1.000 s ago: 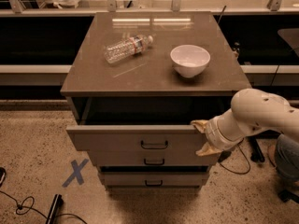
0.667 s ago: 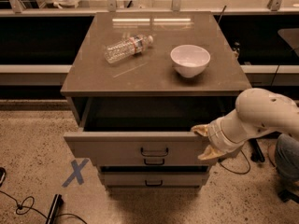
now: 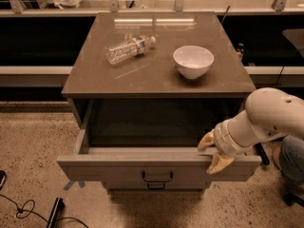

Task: Open top drawer

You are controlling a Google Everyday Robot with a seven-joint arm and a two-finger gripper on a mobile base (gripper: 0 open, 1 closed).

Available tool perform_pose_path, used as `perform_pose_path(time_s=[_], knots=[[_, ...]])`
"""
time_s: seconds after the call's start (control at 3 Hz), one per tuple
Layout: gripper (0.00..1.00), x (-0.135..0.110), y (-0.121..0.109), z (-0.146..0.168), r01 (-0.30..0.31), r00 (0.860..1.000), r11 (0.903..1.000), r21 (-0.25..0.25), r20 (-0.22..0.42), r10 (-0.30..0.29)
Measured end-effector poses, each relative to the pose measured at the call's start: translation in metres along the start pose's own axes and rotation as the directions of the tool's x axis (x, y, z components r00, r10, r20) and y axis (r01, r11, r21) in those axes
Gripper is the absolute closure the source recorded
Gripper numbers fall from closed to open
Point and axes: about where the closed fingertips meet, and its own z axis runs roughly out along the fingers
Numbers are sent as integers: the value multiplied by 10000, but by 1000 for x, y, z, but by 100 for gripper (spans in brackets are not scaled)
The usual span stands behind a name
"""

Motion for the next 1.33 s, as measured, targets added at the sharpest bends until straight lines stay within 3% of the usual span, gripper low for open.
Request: perform_pose_path(time_s=[0.33, 0.67, 1.0, 1.33], knots=[[8, -1, 0, 0, 20, 10000, 10000, -3, -4, -20], [0, -2, 0, 0, 32, 10000, 10000, -5, -7, -32], [0, -2, 0, 0, 32, 10000, 10000, -8, -7, -32], [0, -14, 10, -4, 138, 9999, 9977, -658, -45, -142]])
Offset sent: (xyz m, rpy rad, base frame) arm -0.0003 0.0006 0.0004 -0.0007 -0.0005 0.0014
